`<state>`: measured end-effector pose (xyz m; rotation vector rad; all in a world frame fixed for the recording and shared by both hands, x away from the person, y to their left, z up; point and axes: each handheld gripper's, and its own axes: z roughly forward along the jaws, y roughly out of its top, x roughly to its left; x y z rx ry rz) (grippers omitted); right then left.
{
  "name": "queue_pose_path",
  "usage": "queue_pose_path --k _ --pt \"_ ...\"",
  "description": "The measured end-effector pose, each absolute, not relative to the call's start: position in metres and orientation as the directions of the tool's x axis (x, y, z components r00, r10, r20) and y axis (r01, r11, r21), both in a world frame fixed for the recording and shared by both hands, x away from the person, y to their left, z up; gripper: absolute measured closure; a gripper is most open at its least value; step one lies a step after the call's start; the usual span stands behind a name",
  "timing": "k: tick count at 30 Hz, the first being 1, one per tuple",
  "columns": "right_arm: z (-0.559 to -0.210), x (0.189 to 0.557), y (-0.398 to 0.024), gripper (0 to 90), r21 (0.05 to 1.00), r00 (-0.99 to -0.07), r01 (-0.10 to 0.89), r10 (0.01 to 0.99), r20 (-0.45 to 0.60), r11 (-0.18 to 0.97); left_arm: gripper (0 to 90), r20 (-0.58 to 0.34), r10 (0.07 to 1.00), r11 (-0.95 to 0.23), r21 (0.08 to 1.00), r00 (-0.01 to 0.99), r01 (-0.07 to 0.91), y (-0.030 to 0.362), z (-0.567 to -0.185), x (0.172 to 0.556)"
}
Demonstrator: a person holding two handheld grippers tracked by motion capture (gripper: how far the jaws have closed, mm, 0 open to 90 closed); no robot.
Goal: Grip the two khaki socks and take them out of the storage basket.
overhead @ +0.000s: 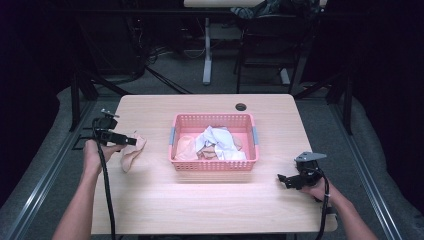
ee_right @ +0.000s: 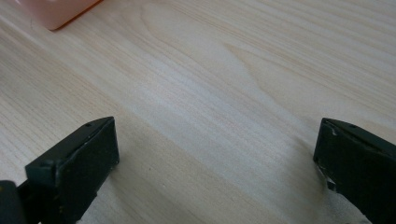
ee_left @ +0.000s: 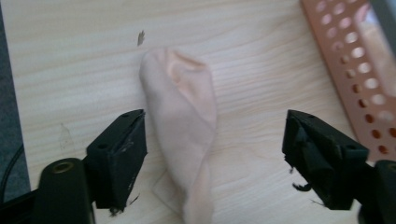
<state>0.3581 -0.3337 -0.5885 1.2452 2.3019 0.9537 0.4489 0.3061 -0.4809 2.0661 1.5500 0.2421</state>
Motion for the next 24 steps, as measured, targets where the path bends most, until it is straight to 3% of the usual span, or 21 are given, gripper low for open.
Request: queue_pose_path --k 7,16,24 --pt "-0.588 0.358 -0.334 0.0 0.702 -0.55 0.598 0.835 0.009 0.386 10.0 -0.122 0.906 -0.26 0.596 0.406 0.76 0.277 -0.441 0.435" --pt "-0.588 0.358 -0.334 0.0 0.702 -0.55 0.598 0.835 0.009 0.386 0.1 -0.11 0.862 -0.339 0.603 0.496 0.722 0.238 -0.427 0.441" --pt "-0.589 0.358 -0.334 0.0 0.705 -0.552 0.595 0.834 0.009 0.387 0.0 -0.107 0.814 -0.404 0.601 0.57 0.69 0.198 -0.428 0.45"
